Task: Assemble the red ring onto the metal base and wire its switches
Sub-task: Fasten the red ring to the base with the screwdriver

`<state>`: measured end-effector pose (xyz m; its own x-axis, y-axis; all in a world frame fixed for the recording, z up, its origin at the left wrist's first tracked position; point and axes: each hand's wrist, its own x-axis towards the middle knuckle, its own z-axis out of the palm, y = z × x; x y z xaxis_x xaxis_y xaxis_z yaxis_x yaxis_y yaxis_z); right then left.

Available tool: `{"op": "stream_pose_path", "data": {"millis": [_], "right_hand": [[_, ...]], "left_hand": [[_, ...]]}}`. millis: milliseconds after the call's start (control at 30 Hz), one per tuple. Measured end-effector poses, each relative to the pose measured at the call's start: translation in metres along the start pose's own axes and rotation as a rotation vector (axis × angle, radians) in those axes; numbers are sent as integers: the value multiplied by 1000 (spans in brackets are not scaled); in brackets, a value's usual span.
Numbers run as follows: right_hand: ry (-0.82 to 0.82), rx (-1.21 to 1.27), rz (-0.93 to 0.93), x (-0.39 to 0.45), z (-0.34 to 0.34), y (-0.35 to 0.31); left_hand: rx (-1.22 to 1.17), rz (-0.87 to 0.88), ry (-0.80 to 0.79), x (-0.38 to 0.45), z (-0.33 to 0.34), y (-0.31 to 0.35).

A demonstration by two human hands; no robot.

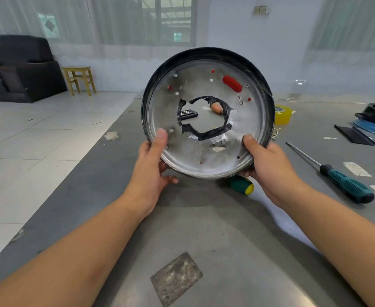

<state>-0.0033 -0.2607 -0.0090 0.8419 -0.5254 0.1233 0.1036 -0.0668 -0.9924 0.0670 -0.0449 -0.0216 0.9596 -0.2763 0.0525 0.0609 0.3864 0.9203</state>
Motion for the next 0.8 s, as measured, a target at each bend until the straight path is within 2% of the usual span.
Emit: {"op": "stream_pose_path", "data": {"millis": [133,267,333,433,500,633,800], "right_hand": [[-32,87,8,-5,8,-5],[-146,64,-30,-13,15,-7],[-191,-105,-124,-13,12,-4],[-314,-635,-293,-15,4,2],[-410,-876,-313,-13,0,11],[-456,-1024,-374,-10,0,19],[-388,-1120,-472,-8,-1,17]], "left_hand": [[-55,-112,-134,-11,16,-11],[-214,-210,-201,-16,23,-19],[-266,-191,-140,-14,21,-19],[-276,-144,-53,-9,17,-17],[-282,-130,0,-6,16,-17],[-309,-120,43,-3,14,-17],[-311,-120,46,-2,11,-18]]}}
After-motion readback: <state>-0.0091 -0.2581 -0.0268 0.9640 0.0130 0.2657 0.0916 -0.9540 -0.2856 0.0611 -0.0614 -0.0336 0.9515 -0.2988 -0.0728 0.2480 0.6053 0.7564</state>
